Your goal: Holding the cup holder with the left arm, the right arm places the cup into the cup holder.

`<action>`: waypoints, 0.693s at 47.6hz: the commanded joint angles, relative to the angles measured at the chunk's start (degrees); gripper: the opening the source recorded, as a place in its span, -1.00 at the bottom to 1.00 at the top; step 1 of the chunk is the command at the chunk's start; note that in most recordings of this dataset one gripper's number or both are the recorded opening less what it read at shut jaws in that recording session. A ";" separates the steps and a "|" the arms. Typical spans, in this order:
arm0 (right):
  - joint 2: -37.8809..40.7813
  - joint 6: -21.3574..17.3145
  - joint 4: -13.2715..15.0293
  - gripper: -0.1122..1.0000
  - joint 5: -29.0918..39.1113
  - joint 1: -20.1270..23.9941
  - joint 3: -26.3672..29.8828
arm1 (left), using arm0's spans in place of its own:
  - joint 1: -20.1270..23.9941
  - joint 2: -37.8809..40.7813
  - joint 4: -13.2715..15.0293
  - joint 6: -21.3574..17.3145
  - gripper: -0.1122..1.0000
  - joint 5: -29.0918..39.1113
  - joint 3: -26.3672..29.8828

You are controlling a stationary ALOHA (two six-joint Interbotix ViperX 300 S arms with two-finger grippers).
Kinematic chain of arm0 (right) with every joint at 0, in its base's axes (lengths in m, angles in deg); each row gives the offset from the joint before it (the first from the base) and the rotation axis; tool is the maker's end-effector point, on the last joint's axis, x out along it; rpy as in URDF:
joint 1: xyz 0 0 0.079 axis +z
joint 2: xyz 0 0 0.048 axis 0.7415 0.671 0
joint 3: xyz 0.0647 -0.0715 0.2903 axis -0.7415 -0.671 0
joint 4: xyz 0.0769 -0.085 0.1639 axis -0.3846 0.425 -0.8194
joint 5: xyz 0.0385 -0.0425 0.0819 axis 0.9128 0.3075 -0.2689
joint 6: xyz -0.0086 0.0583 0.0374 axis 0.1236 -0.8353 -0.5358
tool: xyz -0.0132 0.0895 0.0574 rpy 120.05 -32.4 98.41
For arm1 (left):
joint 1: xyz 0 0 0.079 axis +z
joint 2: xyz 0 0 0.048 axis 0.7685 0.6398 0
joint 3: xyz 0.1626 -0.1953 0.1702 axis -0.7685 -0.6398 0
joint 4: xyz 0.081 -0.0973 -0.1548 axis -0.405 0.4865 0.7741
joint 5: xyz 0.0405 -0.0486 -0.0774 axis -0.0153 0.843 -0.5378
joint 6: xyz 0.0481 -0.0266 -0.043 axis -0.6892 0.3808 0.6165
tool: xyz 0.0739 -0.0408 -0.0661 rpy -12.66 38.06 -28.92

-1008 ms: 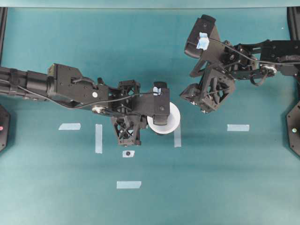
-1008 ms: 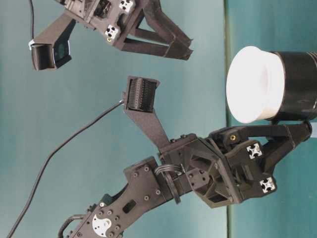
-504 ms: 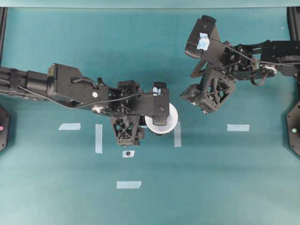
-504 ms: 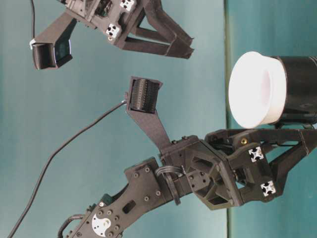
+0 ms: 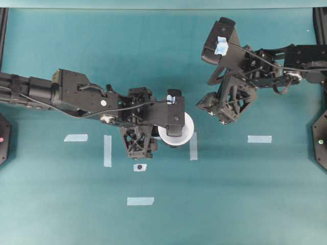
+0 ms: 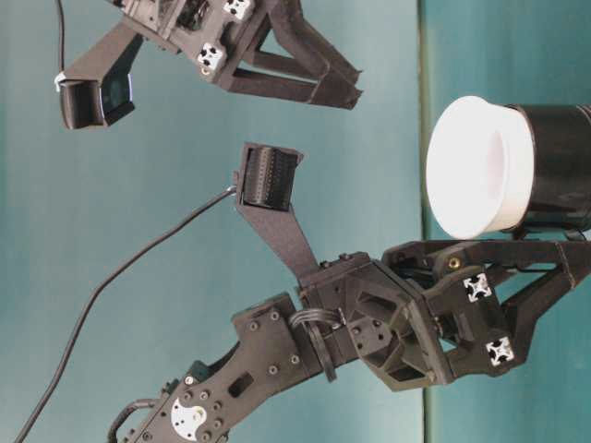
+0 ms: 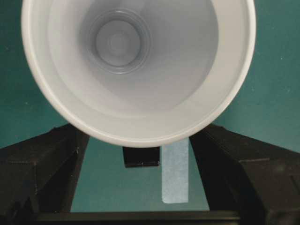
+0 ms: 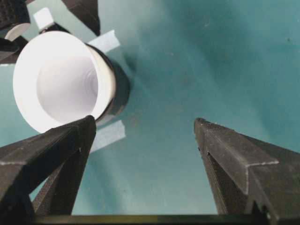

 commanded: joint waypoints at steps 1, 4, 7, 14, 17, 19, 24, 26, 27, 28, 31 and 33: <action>-3.25 -0.44 -0.09 0.86 -0.44 0.26 0.44 | -0.09 -2.29 -0.09 0.00 0.75 -0.18 1.23; -3.25 -0.44 -0.09 0.86 -0.35 0.26 0.44 | -0.09 -2.64 -0.09 0.00 0.75 -0.18 1.23; -3.25 -0.44 -0.09 0.86 -0.44 0.35 0.44 | -0.09 -2.99 -0.09 0.09 0.75 0.00 1.23; -3.16 -0.35 -0.09 0.86 -0.44 0.53 0.44 | -0.09 -4.22 -0.09 0.18 0.74 1.41 1.23; -3.25 -0.26 -0.18 0.86 -0.35 0.62 0.44 | -0.09 -4.83 -0.09 0.09 0.74 2.02 1.23; -3.25 -0.09 -0.09 0.86 -0.44 0.79 0.44 | -0.09 -5.27 -0.09 0.09 0.74 2.11 1.14; -3.16 0.00 -0.09 0.86 -0.35 1.14 0.35 | -0.09 -6.06 -0.09 0.09 0.74 2.11 0.79; -3.25 0.00 -0.09 0.86 -0.44 1.32 0.35 | -0.09 -6.15 -0.09 0.09 0.74 2.11 0.70; -3.25 0.00 -0.09 0.86 -0.44 1.41 0.44 | -0.09 -6.24 -0.09 0.18 0.74 2.11 0.62; -3.25 0.00 -0.09 0.86 -0.44 1.41 0.35 | -0.09 -6.24 -0.09 0.18 0.74 2.11 0.62; -3.34 0.00 -0.09 0.86 -0.35 1.67 0.35 | -0.18 -6.42 -0.09 0.18 0.74 2.20 0.62; -3.43 0.09 -0.09 0.86 -0.44 1.76 0.35 | -0.26 -6.59 -0.09 0.18 0.74 2.20 0.79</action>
